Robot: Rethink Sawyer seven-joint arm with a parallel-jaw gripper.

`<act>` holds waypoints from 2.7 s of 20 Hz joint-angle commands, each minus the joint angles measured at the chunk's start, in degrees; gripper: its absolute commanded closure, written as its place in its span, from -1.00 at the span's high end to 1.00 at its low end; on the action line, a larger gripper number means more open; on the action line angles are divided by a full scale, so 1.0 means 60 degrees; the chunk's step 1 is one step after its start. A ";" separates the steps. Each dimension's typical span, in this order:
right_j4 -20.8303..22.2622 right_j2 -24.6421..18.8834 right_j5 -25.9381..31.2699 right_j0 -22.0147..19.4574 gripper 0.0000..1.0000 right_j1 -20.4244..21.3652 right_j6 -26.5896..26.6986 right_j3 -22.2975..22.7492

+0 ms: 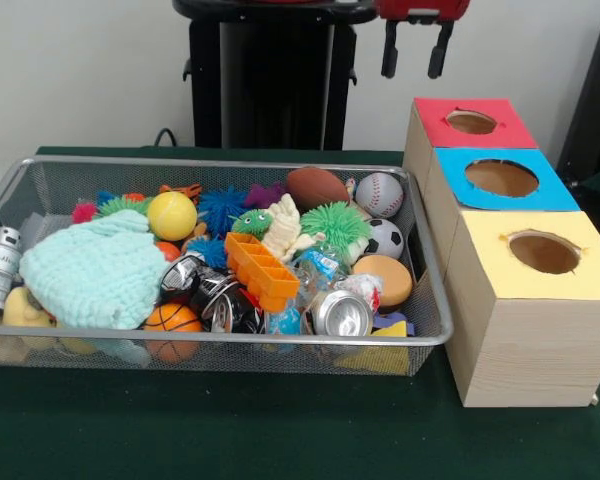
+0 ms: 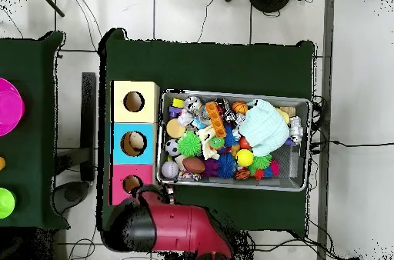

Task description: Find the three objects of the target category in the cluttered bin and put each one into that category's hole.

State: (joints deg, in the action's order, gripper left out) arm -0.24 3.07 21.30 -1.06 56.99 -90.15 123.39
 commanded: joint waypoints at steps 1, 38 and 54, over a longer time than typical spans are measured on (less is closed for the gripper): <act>-0.0402 0.0012 -0.0736 -0.0172 1.00 -0.0886 -0.2094 -0.1227; -0.1428 -0.0618 -0.2267 -0.0609 1.00 -0.1762 -0.2099 -0.1817; -0.2038 0.0509 -0.2871 0.0187 1.00 -0.2573 -0.2533 -0.2592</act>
State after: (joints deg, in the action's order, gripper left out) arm -8.07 5.11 8.82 -1.09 44.73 -90.18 114.06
